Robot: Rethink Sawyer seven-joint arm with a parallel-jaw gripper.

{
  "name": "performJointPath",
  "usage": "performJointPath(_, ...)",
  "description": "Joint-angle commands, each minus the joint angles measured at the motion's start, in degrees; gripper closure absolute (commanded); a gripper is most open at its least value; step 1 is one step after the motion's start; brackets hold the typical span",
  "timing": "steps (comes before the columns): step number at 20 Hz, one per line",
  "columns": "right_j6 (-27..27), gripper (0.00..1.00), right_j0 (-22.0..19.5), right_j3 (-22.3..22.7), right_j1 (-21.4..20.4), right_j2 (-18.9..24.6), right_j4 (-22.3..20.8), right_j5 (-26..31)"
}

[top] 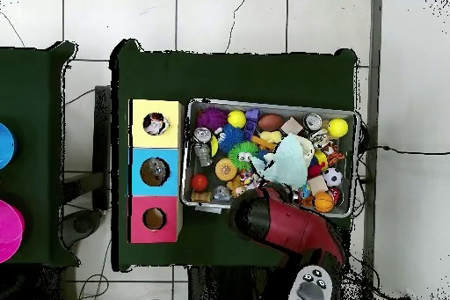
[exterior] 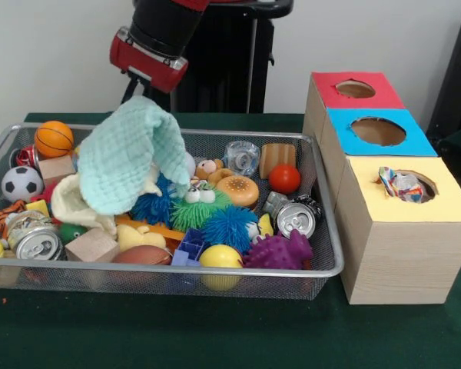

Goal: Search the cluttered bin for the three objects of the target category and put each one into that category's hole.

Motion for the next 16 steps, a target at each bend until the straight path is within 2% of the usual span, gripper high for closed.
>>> performJointPath(1,1.1,1.00,-1.6,2.4,-2.6,7.6,-2.1,12.7)
performJointPath(4,-0.2,1.00,-3.7,4.3,-4.4,14.3,-1.3,12.4)
performJointPath(5,-1.4,1.00,-5.3,5.5,-5.4,17.9,-0.9,11.5)
performJointPath(9,-2.0,1.00,-7.5,7.1,-8.0,24.6,-4.4,1.3)
performJointPath(12,0.2,1.00,-5.8,6.6,-8.8,24.3,-7.3,-3.0)
performJointPath(13,1.0,1.00,-4.4,5.7,-8.9,22.9,-8.3,-3.6)
performJointPath(16,1.6,1.00,-3.4,4.9,-10.1,21.6,-10.8,-5.2)
